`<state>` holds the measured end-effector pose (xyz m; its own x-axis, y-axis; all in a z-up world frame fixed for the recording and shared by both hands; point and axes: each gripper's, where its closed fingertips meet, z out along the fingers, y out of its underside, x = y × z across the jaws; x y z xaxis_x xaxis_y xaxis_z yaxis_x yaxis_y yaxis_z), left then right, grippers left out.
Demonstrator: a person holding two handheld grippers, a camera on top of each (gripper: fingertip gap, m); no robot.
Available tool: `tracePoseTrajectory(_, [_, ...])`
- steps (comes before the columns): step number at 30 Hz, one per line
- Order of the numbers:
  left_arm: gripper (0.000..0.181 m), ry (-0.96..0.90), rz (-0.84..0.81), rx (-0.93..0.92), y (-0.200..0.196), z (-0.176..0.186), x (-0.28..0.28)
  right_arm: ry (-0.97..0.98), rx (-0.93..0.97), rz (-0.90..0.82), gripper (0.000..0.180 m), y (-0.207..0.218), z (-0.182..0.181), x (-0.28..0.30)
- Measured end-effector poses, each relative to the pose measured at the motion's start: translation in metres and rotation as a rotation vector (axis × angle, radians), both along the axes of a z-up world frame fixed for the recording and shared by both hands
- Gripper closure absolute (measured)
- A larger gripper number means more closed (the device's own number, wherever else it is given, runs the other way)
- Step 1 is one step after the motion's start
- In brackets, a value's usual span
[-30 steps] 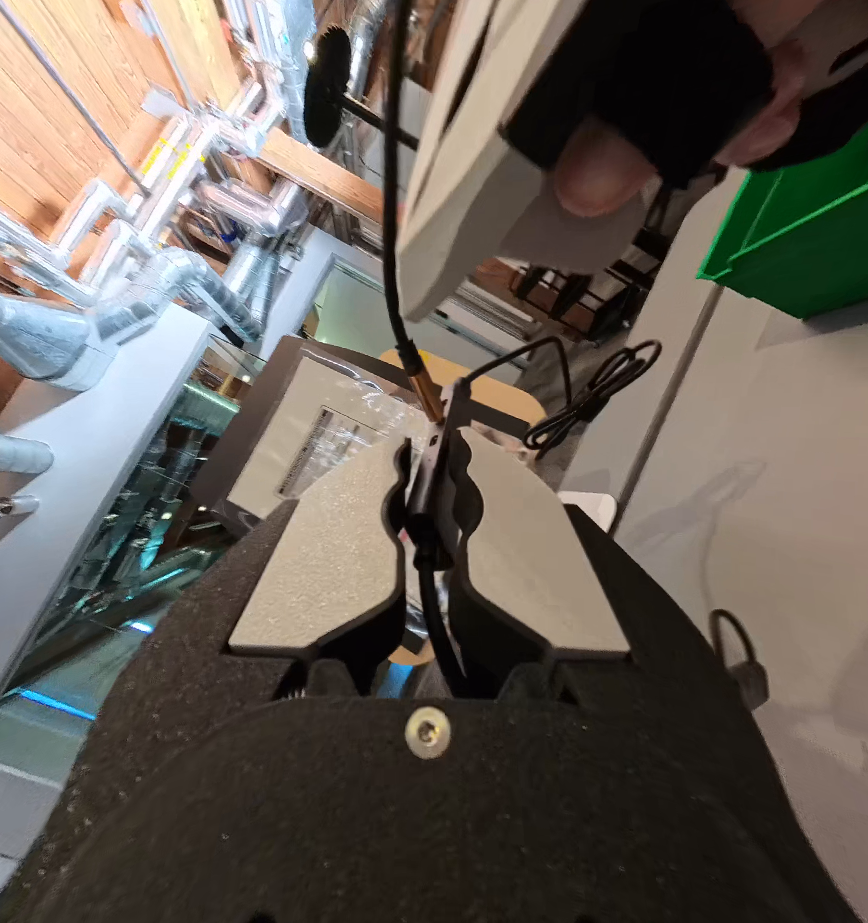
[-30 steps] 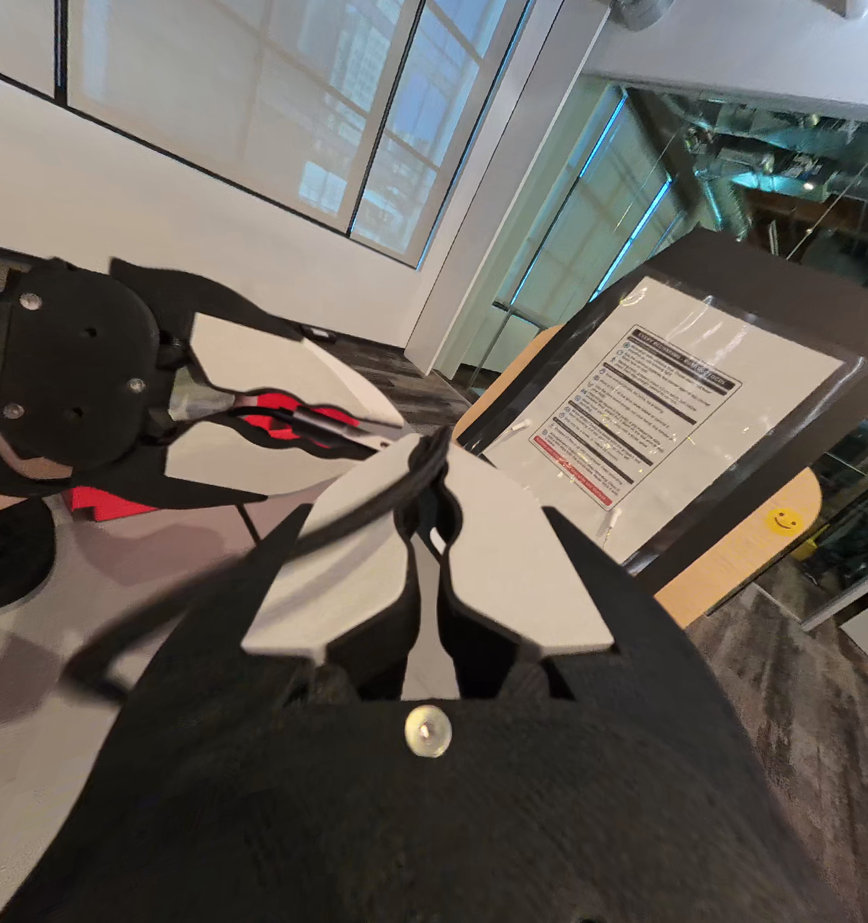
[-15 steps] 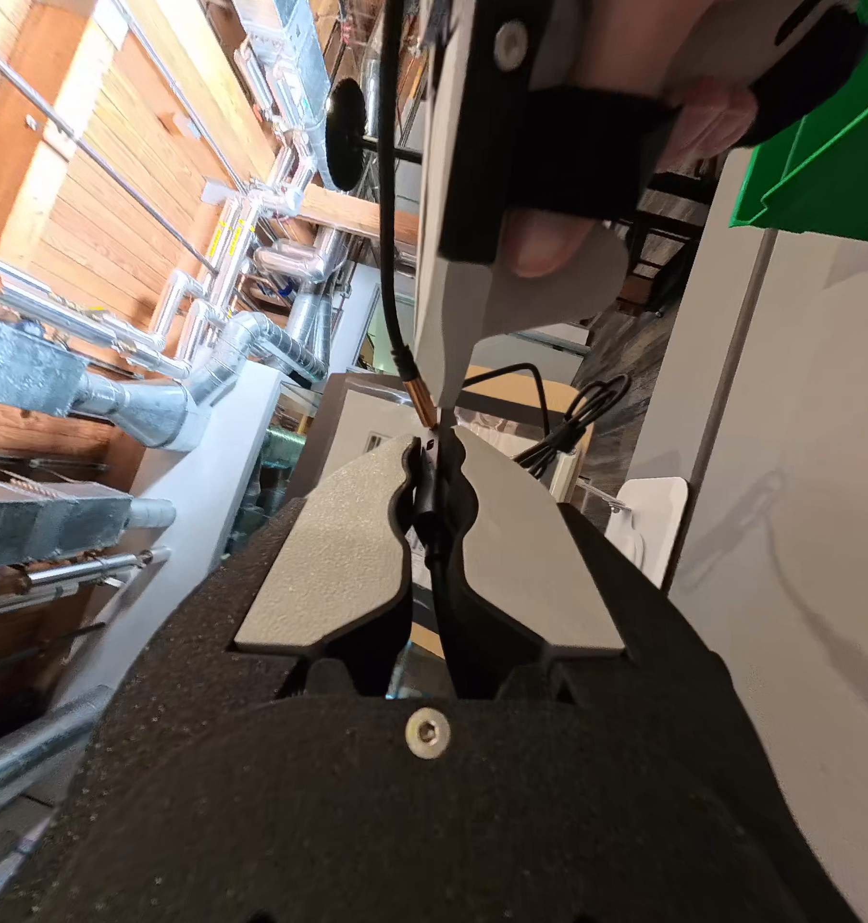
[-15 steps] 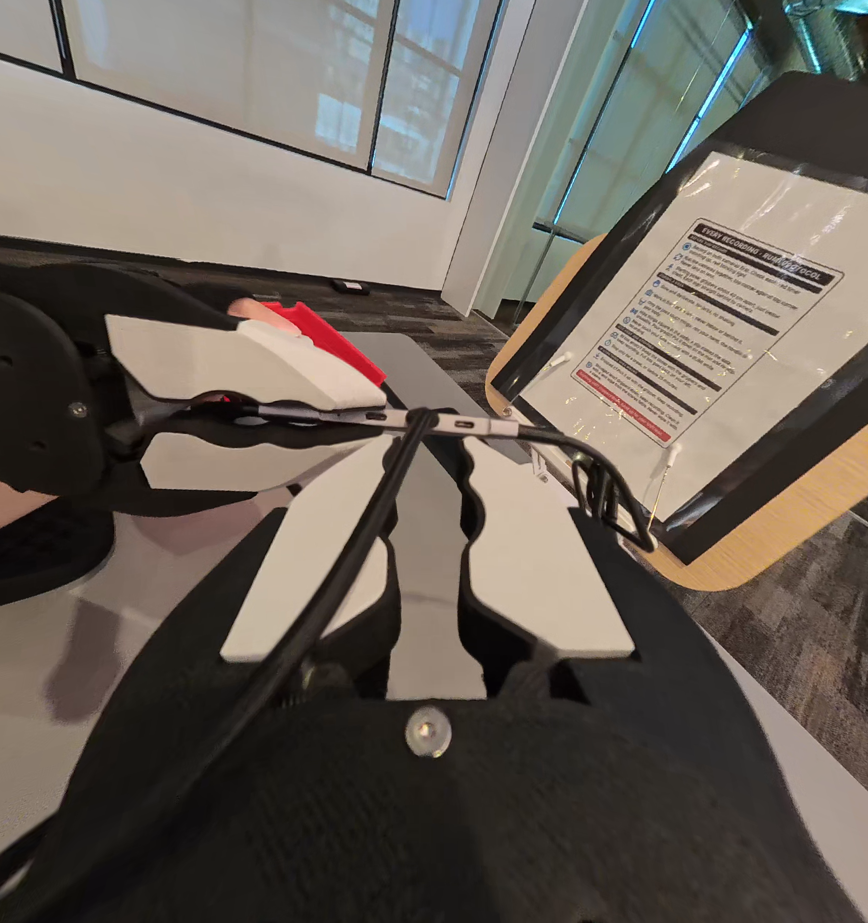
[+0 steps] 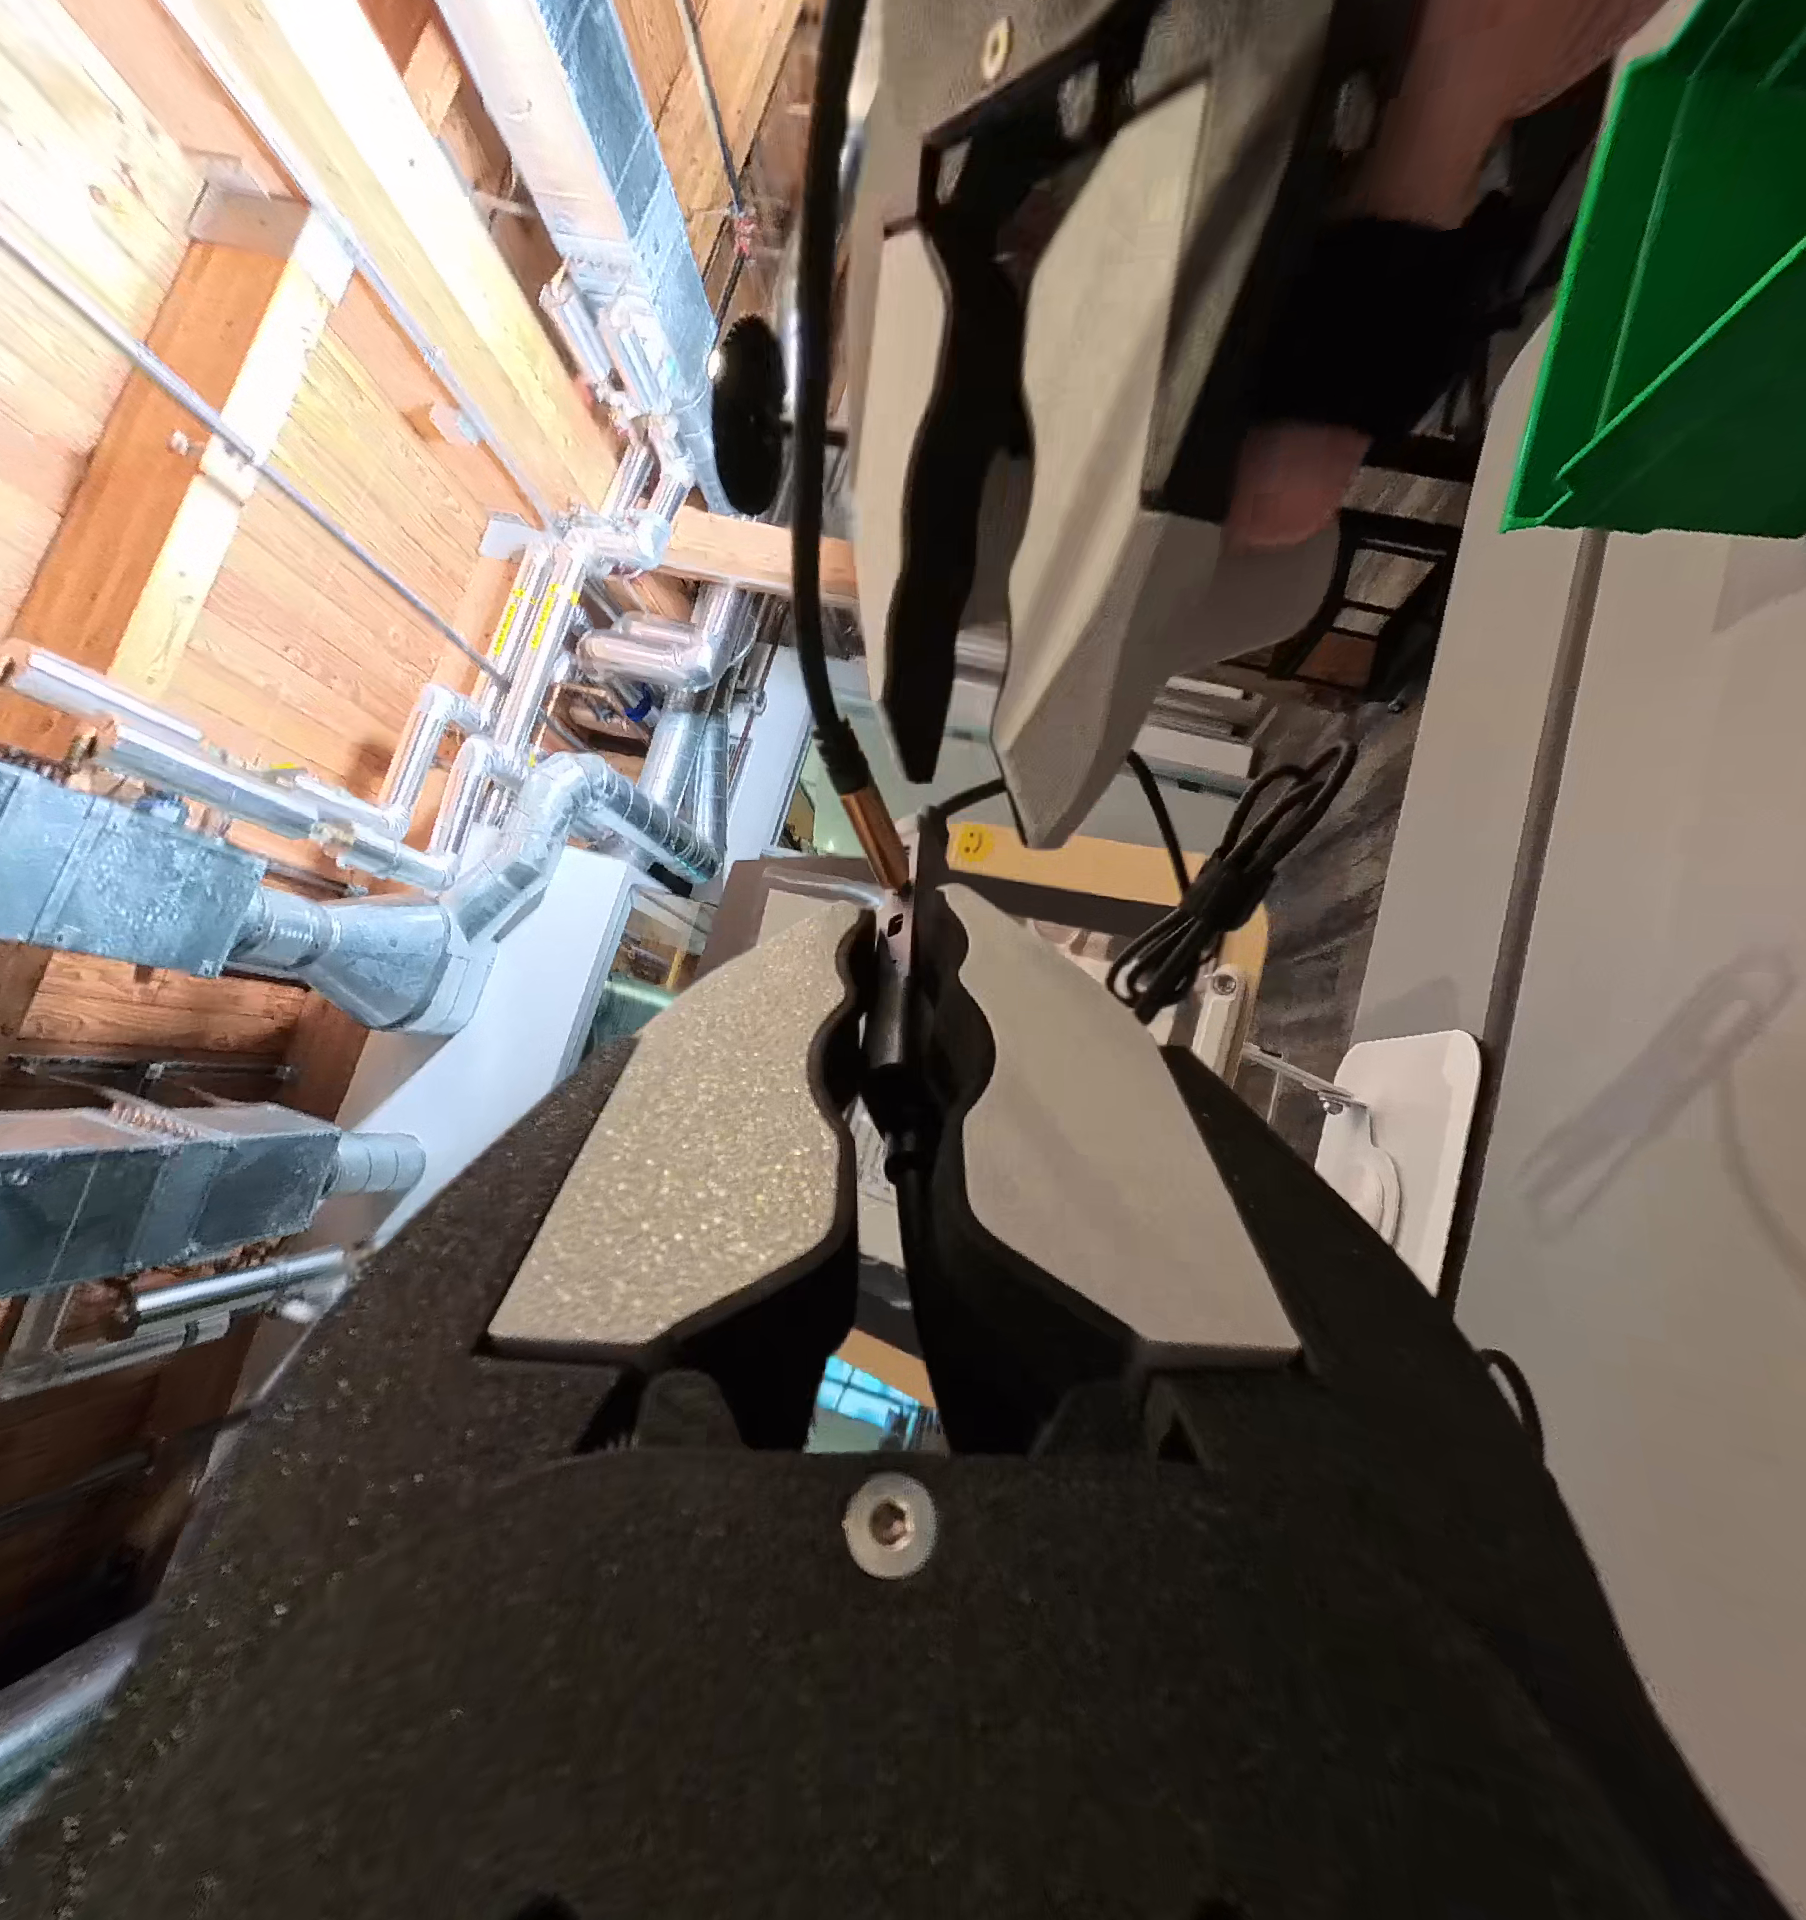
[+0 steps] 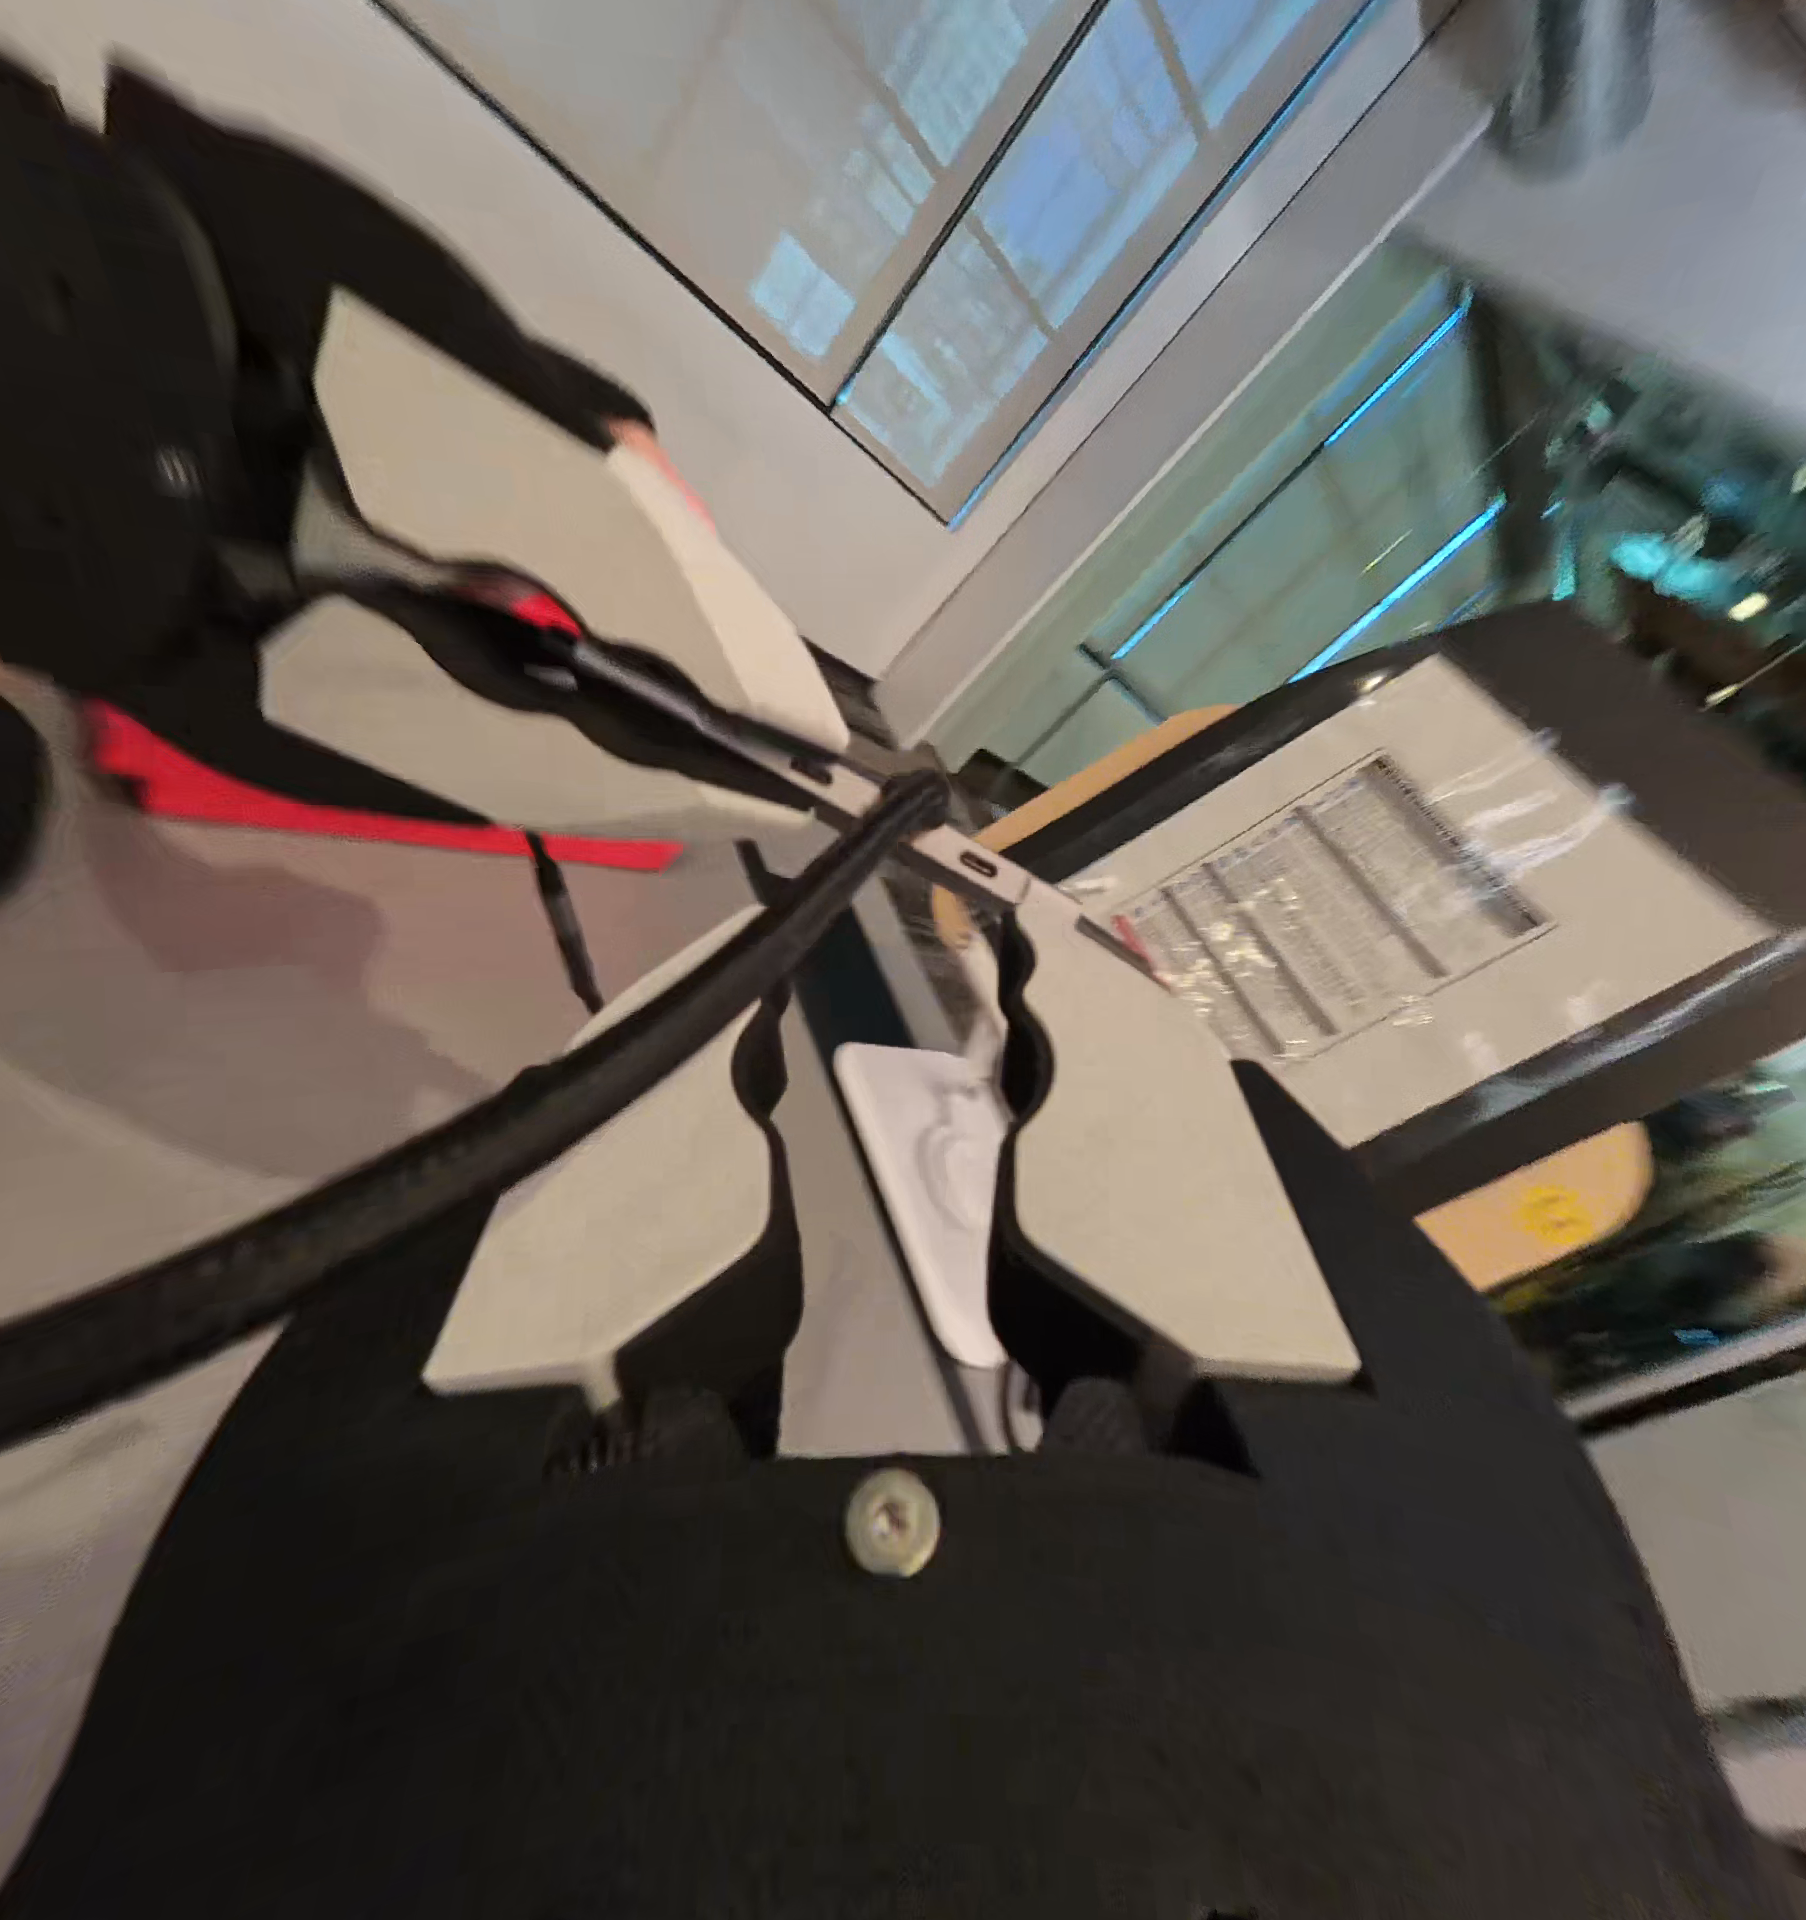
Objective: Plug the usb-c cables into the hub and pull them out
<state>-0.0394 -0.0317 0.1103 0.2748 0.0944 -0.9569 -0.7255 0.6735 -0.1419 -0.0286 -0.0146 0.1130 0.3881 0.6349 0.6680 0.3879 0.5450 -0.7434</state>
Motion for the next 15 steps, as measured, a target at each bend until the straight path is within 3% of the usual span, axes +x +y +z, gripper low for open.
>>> tracePoseTrajectory(4, [0.173, 0.061, -0.056, 0.002, -0.01, -0.006, 0.008, -0.044, 0.203, -0.057, 0.132, 0.001, 0.004, 0.009])
tracePoseTrajectory(9, [0.174, 0.167, -0.189, -0.029, -0.03, -0.023, 0.026, -0.221, 0.32, -0.066, 0.142, -0.003, -0.013, 0.01])
tracePoseTrajectory(11, [0.174, 0.179, -0.208, -0.053, -0.032, -0.027, 0.029, -0.309, 0.301, -0.057, 0.158, -0.002, -0.025, 0.012])
tracePoseTrajectory(15, [0.171, 0.146, -0.236, -0.174, -0.024, -0.035, 0.032, -0.411, 0.332, -0.092, 0.164, 0.005, -0.036, 0.017])
